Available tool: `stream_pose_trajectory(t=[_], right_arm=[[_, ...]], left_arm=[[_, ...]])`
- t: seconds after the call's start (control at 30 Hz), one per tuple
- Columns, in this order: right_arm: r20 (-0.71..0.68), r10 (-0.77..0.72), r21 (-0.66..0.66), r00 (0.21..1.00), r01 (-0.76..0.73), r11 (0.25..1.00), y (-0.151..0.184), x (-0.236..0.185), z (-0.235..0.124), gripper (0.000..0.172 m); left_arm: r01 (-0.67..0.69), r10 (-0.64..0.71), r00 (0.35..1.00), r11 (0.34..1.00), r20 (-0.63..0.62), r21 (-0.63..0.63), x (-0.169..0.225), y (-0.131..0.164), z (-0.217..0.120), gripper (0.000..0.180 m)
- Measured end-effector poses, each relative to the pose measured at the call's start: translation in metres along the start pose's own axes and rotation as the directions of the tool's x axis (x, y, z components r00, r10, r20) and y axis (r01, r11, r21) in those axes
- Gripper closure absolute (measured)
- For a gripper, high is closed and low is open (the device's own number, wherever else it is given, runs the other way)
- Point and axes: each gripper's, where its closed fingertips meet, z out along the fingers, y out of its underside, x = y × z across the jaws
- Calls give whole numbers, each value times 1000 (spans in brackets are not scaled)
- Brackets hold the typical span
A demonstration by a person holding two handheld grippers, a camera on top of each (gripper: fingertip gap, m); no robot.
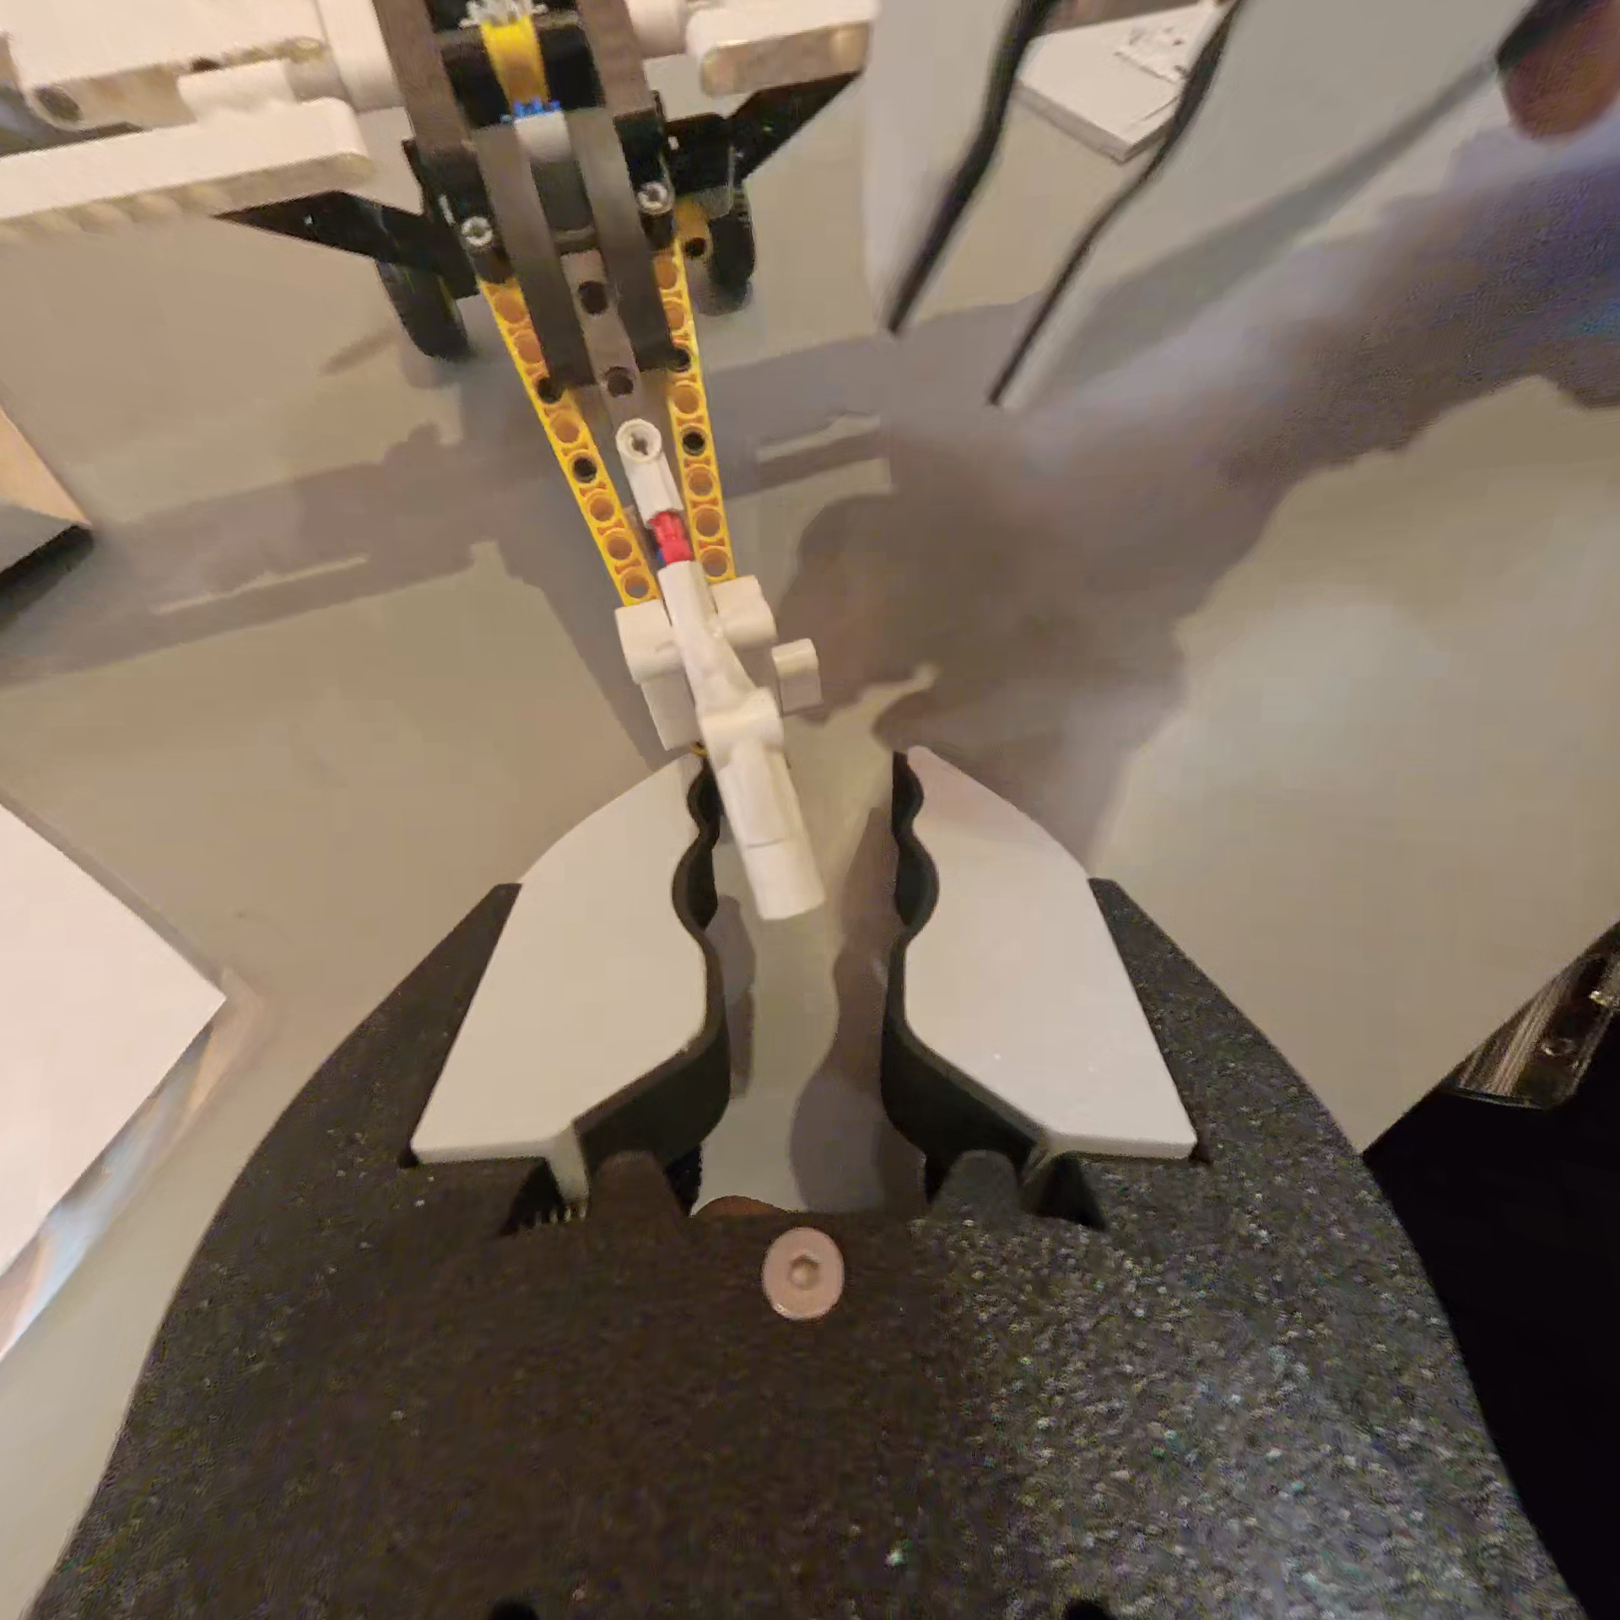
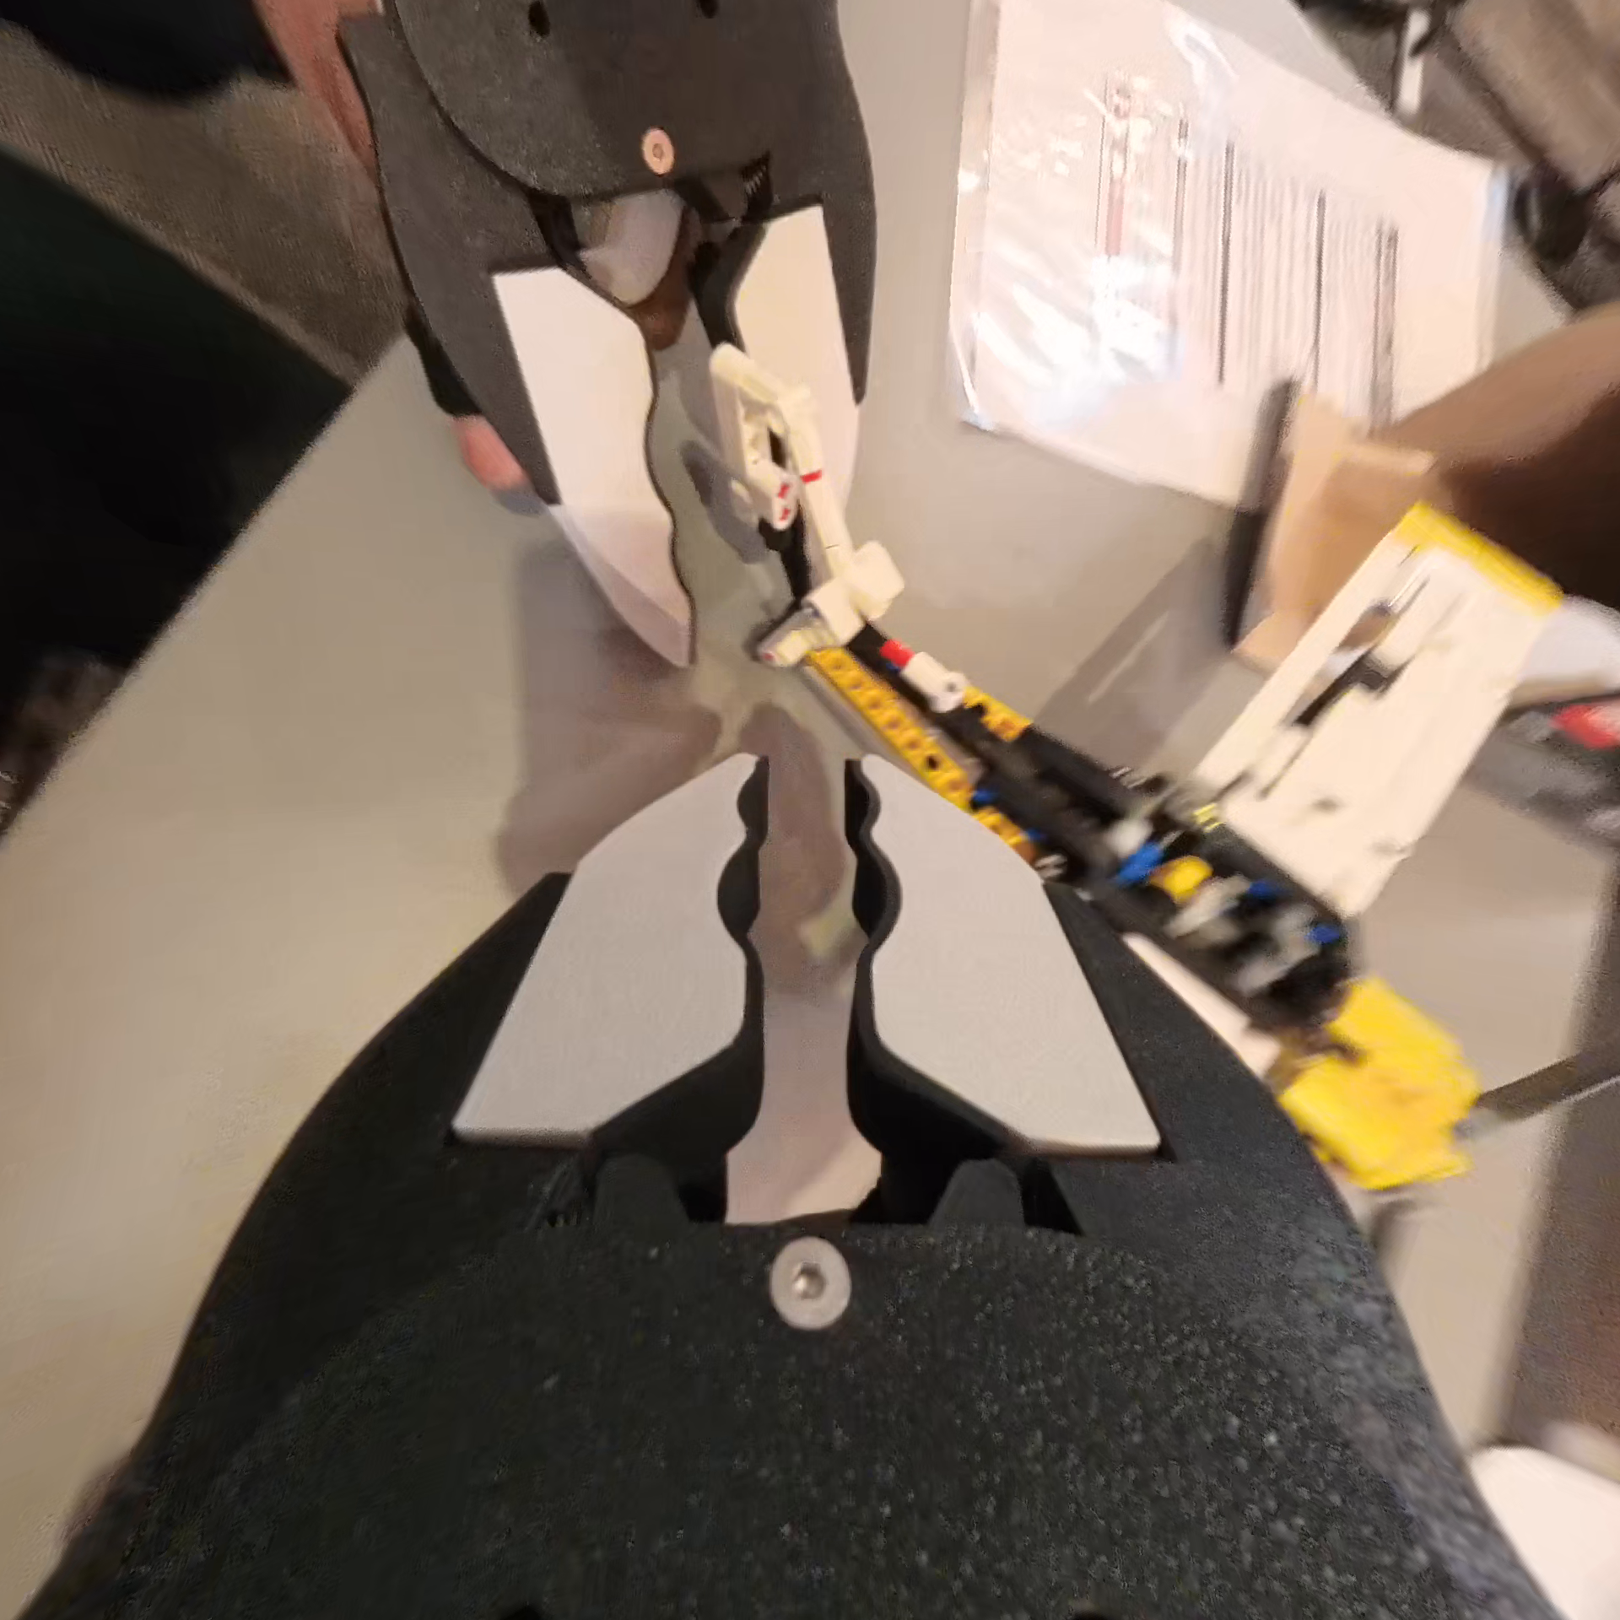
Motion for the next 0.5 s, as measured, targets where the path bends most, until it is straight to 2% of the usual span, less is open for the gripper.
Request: stream_pose_trajectory(t=[0.07, 0.17, 0.3, 0.5], right_arm=[[-40, 129, 18, 991, -128, 992, 16, -11, 3, 155], [-80, 310, 72, 947, -304, 950, 31, -21, 3, 155], [-114, 334, 106, 936, -323, 940, 37, -35, -3, 155], [-77, 385, 162, 920, -370, 915, 34, -33, 12, 149]], left_arm=[[-26, 26, 999, 1000, -36, 4, 10, -2, 3, 144], [-42, 50, 982, 998, -181, 48, 42, -14, 7, 154], [-34, 42, 980, 999, -192, 43, 50, -20, 14, 151], [-26, 33, 977, 999, -210, 40, 51, -20, 13, 151]])
